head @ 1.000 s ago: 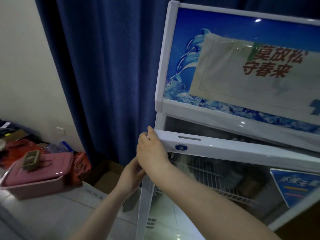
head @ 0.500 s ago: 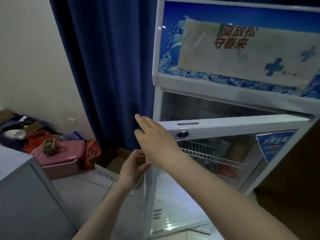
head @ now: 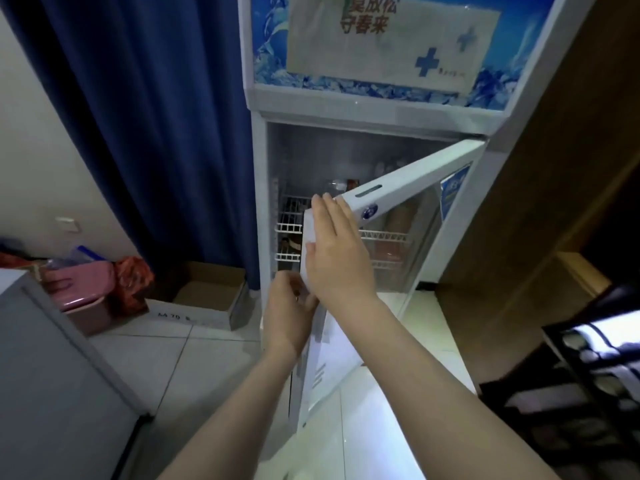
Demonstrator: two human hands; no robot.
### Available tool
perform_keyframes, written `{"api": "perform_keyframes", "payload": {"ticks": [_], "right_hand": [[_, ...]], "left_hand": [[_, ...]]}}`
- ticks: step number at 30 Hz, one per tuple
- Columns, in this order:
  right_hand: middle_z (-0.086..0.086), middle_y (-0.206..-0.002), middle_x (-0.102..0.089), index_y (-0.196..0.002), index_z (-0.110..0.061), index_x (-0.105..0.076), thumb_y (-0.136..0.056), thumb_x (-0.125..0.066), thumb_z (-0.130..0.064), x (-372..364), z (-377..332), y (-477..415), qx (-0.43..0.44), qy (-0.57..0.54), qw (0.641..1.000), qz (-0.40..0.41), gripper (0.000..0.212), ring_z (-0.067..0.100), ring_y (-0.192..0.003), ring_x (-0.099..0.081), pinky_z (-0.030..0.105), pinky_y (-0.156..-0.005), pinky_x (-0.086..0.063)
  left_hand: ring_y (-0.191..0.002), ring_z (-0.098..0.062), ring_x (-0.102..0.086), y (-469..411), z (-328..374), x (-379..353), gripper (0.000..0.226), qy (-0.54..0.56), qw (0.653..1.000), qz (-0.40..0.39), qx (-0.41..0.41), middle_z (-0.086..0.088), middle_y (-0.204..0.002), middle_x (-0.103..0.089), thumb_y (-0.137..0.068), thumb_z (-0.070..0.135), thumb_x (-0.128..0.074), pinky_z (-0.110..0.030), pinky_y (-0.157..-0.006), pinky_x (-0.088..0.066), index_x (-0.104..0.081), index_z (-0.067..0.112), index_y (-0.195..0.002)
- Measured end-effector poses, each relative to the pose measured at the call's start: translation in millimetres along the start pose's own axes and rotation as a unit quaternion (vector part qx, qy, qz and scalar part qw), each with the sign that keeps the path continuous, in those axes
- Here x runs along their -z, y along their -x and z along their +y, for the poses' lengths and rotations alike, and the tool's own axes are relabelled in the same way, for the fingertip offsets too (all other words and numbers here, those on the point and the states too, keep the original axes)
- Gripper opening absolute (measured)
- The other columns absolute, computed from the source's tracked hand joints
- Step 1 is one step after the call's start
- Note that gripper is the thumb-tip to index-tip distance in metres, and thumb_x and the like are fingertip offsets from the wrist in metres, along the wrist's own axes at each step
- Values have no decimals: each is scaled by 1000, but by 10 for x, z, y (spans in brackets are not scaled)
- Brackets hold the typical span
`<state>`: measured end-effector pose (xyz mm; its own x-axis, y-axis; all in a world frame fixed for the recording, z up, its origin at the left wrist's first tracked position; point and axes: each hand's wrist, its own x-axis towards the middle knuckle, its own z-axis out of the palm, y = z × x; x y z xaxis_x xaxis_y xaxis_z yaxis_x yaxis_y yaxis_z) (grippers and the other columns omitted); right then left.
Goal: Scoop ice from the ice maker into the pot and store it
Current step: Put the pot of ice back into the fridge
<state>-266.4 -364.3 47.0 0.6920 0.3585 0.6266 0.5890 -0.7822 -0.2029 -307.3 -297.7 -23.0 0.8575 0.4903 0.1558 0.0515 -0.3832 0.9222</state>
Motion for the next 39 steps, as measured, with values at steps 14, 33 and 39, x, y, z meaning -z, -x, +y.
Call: {"api": "perform_keyframes", "payload": {"ticks": [14, 33, 39], "right_hand": [[0, -148, -42, -139, -14, -48, -90, -64, -18, 1066, 567, 1113, -136, -23, 989, 50, 51, 16, -143, -27, 29, -112, -27], [13, -134, -56, -122, -3, -58, -81, -67, -3, 2102, 1643, 1918, -179, 10, 979, 99, 42, 34, -134, -43, 31, -106, -27], [12, -143, -48, -133, -3, -51, -85, -62, -6, 2283, 1874, 2087, -181, 5, 982, 62, 49, 33, -139, -34, 29, -109, -22]], "left_hand": [[-98, -7, -61, 1249, 208, -587, 30, 98, 982, -163, -10, 13, -102, -62, -82, 17, -66, -23, -82, -49, -55, 22, -110], [-103, -1, -61, 2375, 876, -1717, 39, 131, 956, -264, 0, 10, -111, -66, -85, 1, -55, -15, -83, -49, -59, 18, -120], [-110, -11, -58, 2554, 1088, -1863, 44, 119, 946, -301, 10, 3, -122, -61, -89, 1, -56, -16, -83, -50, -52, 16, -130]]}}
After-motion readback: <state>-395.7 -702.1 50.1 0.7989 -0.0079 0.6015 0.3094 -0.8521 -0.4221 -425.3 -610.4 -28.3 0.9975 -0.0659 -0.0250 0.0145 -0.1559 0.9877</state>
